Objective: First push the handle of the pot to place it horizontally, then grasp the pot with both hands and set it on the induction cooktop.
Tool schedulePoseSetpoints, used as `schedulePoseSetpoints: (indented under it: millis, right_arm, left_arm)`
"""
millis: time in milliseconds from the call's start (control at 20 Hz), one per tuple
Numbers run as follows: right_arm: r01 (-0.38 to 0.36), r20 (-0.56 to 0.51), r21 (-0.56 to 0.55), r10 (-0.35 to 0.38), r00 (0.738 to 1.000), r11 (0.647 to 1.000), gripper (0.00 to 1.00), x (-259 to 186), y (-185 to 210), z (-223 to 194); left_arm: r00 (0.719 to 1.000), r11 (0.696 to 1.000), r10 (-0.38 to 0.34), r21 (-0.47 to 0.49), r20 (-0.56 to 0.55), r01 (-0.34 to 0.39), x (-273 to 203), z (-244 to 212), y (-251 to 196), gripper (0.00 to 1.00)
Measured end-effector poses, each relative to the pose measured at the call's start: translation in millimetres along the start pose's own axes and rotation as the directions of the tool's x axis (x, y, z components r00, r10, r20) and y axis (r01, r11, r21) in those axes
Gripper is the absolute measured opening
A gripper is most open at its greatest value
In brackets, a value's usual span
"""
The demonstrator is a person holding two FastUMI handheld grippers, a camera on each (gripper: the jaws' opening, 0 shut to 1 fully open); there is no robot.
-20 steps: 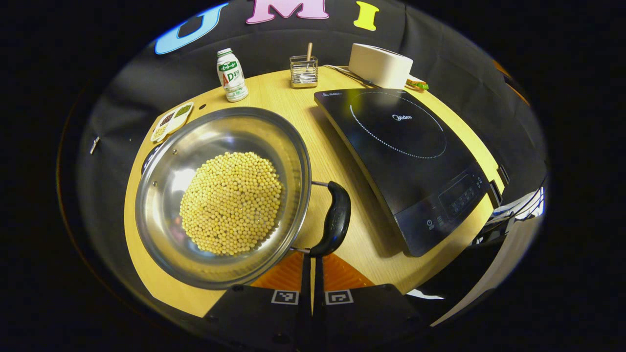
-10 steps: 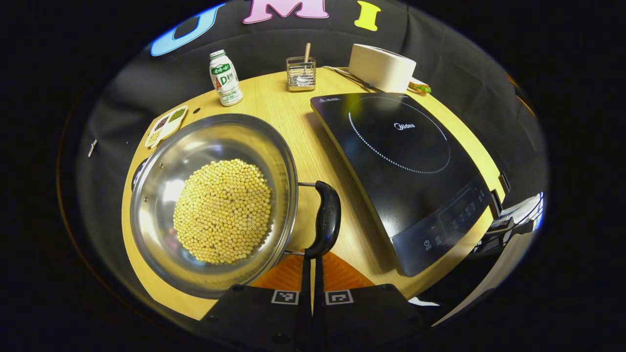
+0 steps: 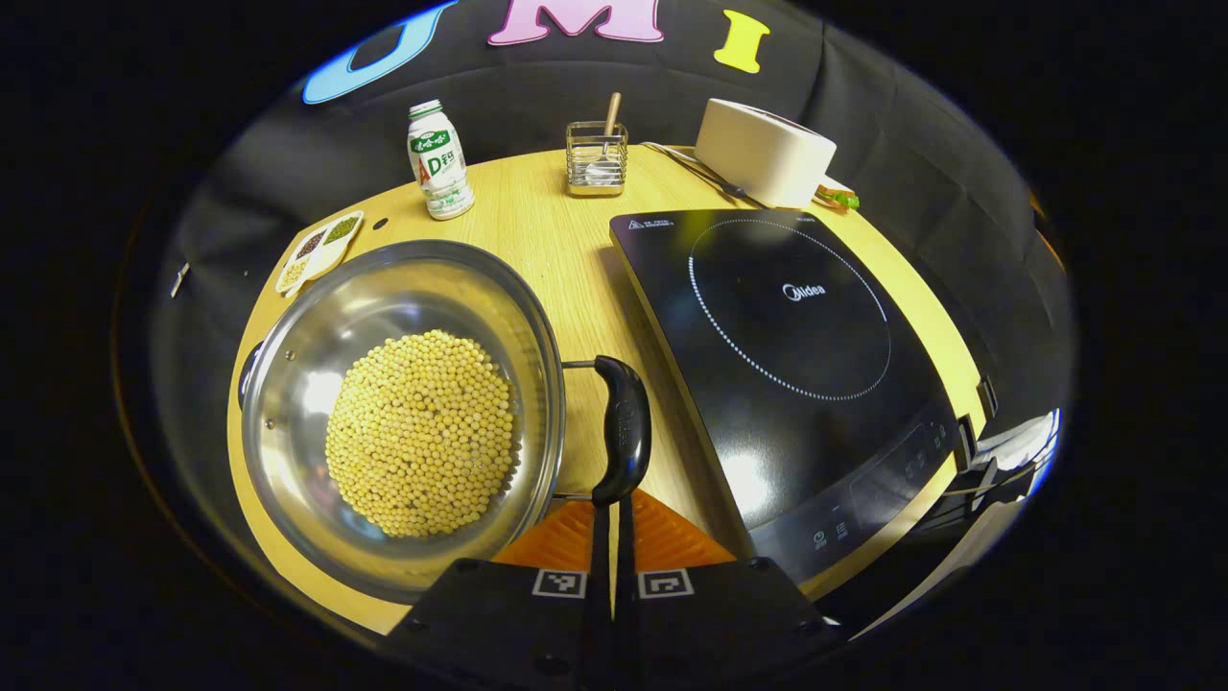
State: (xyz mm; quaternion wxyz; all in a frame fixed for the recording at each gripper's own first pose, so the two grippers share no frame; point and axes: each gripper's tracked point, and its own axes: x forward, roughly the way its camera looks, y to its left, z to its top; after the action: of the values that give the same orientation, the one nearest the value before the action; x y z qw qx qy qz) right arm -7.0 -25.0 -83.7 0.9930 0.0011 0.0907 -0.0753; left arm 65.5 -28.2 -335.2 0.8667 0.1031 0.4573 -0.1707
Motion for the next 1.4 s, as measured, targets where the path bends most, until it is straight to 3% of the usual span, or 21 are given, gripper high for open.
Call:
schedulePoseSetpoints:
  millis: [250, 750, 1400]
  right_arm:
    - [0.008, -0.011, 0.001, -0.008, 1.000, 1.000, 0.99, 2.2, -7.9, -2.6]
    - [0.031, -0.017, -0.002, -0.031, 0.999, 1.000, 0.99, 0.9, -19.1, -5.5]
    - [0.041, -0.028, -0.010, -0.041, 0.999, 0.999, 0.99, -4.7, -14.5, -8.6]
  left_arm:
    - [1.000, 0.999, -0.003, -0.035, 0.014, 0.004, 9.1, 19.1, -1.5, 0.05]
    - [0.999, 1.000, 0.006, -0.017, 0.039, -0.005, 27.2, 57.5, -0.5, 0.06]
    - [0.996, 0.995, -0.036, -0.091, 0.086, 0.044, 16.2, 63.2, -6.7, 0.05]
